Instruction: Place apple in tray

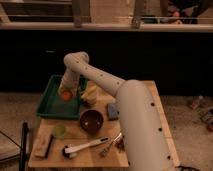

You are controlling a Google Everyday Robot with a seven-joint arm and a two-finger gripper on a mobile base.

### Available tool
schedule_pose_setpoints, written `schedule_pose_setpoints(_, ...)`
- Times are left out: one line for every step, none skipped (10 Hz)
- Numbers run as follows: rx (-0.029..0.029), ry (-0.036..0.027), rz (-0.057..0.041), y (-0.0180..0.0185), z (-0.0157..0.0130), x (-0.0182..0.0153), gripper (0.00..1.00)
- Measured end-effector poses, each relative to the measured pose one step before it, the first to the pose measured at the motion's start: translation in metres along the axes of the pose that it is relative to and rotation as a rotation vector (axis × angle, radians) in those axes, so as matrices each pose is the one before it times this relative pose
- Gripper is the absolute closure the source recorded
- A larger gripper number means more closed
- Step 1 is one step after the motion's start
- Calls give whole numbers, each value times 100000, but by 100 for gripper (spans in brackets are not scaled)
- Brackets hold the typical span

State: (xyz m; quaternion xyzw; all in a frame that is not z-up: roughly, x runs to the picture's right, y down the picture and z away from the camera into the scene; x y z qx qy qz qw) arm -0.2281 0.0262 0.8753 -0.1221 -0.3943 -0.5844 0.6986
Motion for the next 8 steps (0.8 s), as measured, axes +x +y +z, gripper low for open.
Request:
schedule_pose_setpoints(-69, -41, -346, -97, -42, 62, 20)
schedule_pose_setpoints(-82, 27, -301, -43, -92, -9, 20)
schedule_pose_setpoints(-8, 274, -233, -36, -152, 13, 20)
schedule_pose_setpoints(31, 478, -282, -79, -223, 18, 20)
schedule_pose_setpoints(-89, 720, -342, -76, -277, 31, 20)
schedule_pose_setpoints(-4, 1052, -107, -90, -457, 74, 20)
schedule_pose_setpoints(4, 1174, -205, -74, -531, 100, 20)
schedule_pose_setpoints(-2, 688, -265, -88, -301, 48, 20)
